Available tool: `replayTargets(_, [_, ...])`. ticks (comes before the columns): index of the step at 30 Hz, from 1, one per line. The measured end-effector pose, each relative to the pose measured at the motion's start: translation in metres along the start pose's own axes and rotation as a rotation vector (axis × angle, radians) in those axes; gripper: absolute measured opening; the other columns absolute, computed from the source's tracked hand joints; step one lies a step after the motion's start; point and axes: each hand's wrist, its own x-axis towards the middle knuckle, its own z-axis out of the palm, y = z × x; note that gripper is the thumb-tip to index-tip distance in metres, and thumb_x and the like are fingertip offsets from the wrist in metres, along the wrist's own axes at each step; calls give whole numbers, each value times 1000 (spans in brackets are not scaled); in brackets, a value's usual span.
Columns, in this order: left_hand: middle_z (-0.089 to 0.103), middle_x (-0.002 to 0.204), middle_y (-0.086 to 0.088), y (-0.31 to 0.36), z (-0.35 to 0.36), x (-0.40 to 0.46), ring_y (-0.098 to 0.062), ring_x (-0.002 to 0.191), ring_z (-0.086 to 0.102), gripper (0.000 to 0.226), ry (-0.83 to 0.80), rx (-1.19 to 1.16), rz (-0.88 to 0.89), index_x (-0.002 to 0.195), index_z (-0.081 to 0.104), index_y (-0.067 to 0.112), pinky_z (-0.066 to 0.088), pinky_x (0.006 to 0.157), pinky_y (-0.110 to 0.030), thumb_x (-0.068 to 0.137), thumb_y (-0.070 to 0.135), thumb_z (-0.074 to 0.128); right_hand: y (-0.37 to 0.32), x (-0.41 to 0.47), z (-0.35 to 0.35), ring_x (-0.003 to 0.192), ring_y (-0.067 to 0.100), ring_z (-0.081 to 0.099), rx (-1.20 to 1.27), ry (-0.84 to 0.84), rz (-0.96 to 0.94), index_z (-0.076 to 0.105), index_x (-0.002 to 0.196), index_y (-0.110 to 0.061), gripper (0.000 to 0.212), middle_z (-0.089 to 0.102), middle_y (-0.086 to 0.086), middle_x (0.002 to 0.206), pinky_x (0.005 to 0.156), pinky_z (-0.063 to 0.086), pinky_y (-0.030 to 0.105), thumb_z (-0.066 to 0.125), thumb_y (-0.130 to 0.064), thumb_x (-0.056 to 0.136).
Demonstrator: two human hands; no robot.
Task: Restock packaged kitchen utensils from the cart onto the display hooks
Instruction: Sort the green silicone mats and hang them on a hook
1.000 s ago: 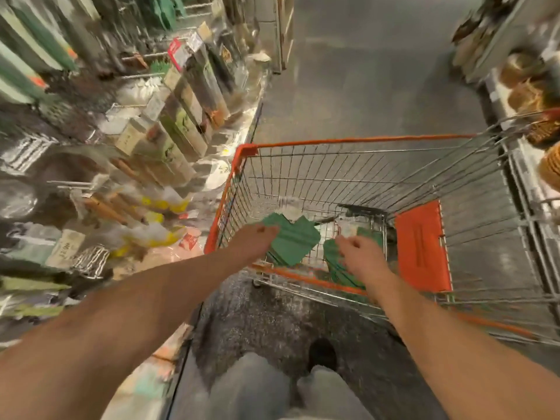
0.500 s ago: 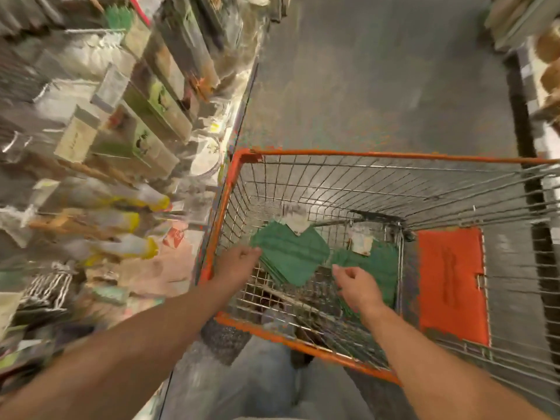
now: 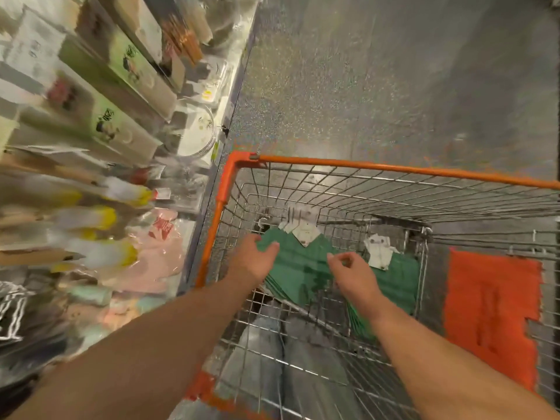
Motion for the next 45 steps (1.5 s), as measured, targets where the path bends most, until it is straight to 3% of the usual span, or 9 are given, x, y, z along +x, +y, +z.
replayTargets(4, [55, 148, -9, 7, 21, 39, -31, 127, 58, 75, -36, 68, -27, 154, 40, 21, 48, 109, -41, 94, 57, 66, -8, 38, 5, 103, 21, 65, -75, 3, 39, 54, 133, -18, 44, 63, -1, 121, 83, 59, 37, 58, -48, 101])
replayTargets(10, [21, 169, -9, -3, 41, 83, -35, 154, 23, 102, -49, 335, -4, 163, 18, 24, 29, 124, -51, 85, 71, 65, -14, 82, 20, 131, 31, 55, -195, -28, 26, 41, 151, -28, 62, 45, 4, 156, 108, 50, 50, 61, -52, 98])
replayTargets(14, [21, 168, -11, -11, 44, 100, -35, 155, 20, 107, -14, 535, -9, 164, 15, 24, 28, 125, -47, 83, 77, 61, -13, 101, 35, 143, 33, 42, -201, -75, 52, 32, 158, -30, 66, 37, 4, 162, 115, 39, 47, 59, -49, 100])
replayTargets(20, [46, 137, -6, -1, 49, 104, -29, 134, 40, 85, 7, 533, -46, 140, 45, 31, 44, 110, -44, 73, 76, 71, 0, 114, 42, 137, 30, 48, -141, -57, 30, 35, 155, -32, 65, 44, 2, 158, 112, 45, 46, 64, -49, 98])
replayTargets(29, [59, 113, 2, -8, 54, 90, -22, 93, 66, 80, -71, 354, -89, 132, 39, 31, 60, 85, -38, 72, 61, 83, 13, 101, 30, 128, 25, 51, 22, -125, 19, 41, 155, -29, 58, 48, 2, 154, 101, 45, 36, 62, -40, 102])
replayTargets(35, [55, 145, -10, -11, 55, 70, -29, 121, 60, 97, -216, 317, -35, 154, 38, 18, 55, 94, -35, 77, 58, 82, 24, 85, 25, 132, 27, 51, 64, -116, 7, 45, 152, -28, 54, 48, 5, 155, 108, 45, 38, 64, -35, 102])
replayTargets(39, [66, 123, -5, -5, 50, 42, -30, 111, 65, 63, -275, 189, -45, 125, 55, 21, 57, 99, -44, 75, 38, 90, 15, 58, 10, 118, 20, 57, 104, -127, -22, 46, 152, -16, 57, 55, 5, 146, 92, 48, 27, 68, -29, 100])
replayTargets(42, [69, 118, -1, 2, 41, 23, -27, 108, 67, 66, -313, 165, 4, 129, 59, 19, 57, 99, -45, 73, 33, 92, 8, 36, -3, 118, 16, 53, 82, -132, -79, 45, 152, -12, 59, 55, 5, 147, 97, 46, 25, 68, -26, 99])
replayTargets(45, [71, 113, 1, 10, 17, 3, -22, 103, 70, 58, -336, 121, 64, 123, 59, 23, 59, 96, -44, 75, 28, 91, -4, 8, -17, 111, 12, 53, 77, -165, -138, 48, 149, -19, 56, 55, -6, 137, 71, 50, 7, 69, -29, 98])
